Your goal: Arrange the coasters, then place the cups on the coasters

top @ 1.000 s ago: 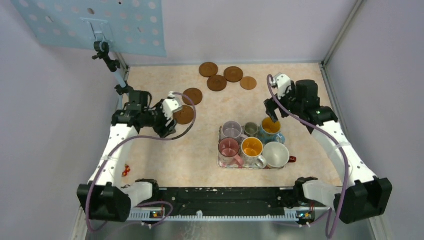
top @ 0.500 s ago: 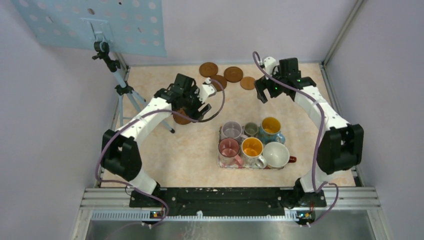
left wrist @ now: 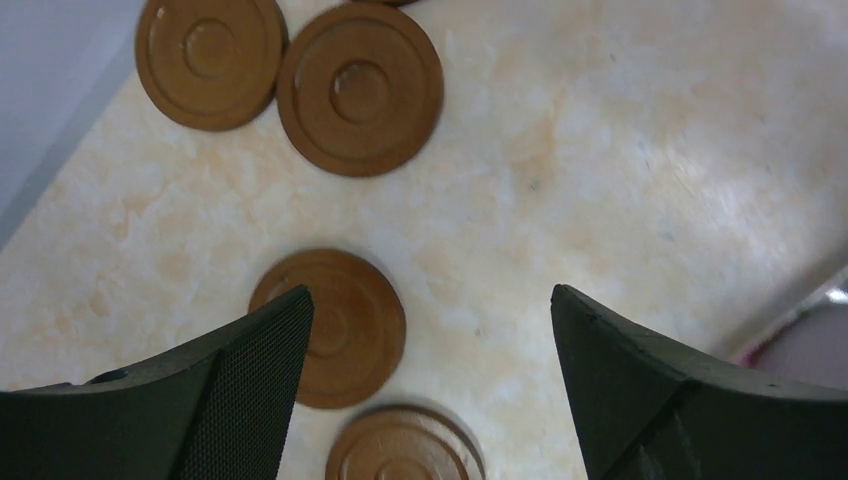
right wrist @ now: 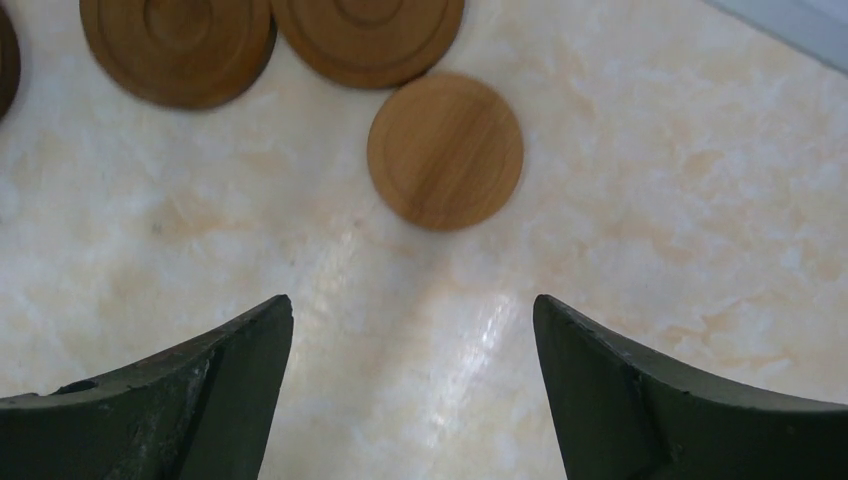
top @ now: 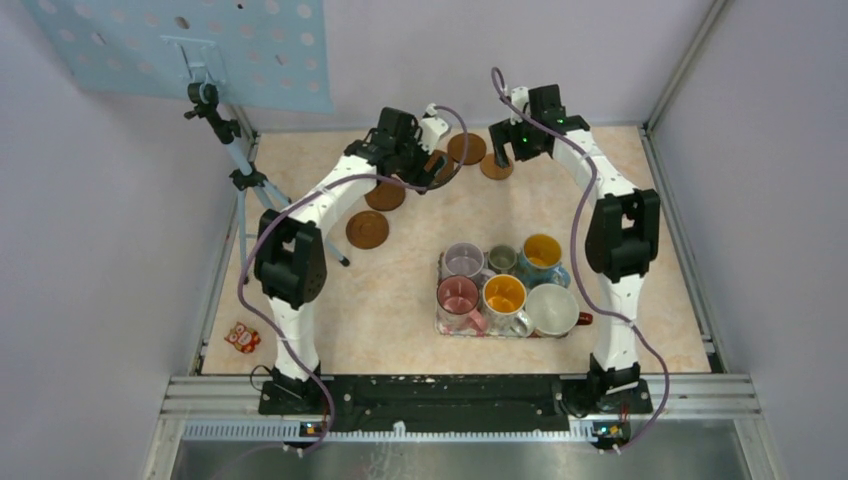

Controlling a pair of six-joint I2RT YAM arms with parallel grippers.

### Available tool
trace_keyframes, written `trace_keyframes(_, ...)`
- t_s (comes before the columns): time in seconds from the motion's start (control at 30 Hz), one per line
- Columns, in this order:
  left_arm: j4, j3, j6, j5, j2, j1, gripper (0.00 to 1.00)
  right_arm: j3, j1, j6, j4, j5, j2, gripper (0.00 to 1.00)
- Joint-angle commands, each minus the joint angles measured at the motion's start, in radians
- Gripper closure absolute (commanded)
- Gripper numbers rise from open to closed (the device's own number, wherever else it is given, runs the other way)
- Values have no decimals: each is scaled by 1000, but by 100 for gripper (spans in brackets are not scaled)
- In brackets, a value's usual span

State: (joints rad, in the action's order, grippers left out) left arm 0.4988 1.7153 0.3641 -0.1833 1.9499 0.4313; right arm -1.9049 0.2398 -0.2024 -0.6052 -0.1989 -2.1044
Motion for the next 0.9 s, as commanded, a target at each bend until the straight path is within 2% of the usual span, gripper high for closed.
trace_keyframes(0.0,-108,164,-83,117,159,0,5,-238,21,181,6,87,-127,12)
trace_keyframes(0.1,-146,320,-146,295,301,0,5,-309,22,258,30,128,-189,13)
trace_keyframes(0.17,-179,416,-175,403,396,-3,6,-286,26,274,103,155,-188,14)
trace_keyframes(0.23,-217,482,-202,448,470,-14,6,-260,38,261,181,173,-192,16)
trace_keyframes(0.33,-314,505,-233,429,522,-43,8,-255,61,221,269,185,-223,16)
trace_keyframes(0.47,-402,520,-266,400,561,-84,11,-335,92,208,309,240,-304,16)
trace_keyframes(0.67,-451,590,-348,306,609,-141,13,-362,118,208,415,320,-394,16)
trace_keyframes(0.87,-491,623,-310,275,660,-147,14,-439,127,176,443,413,-485,16)
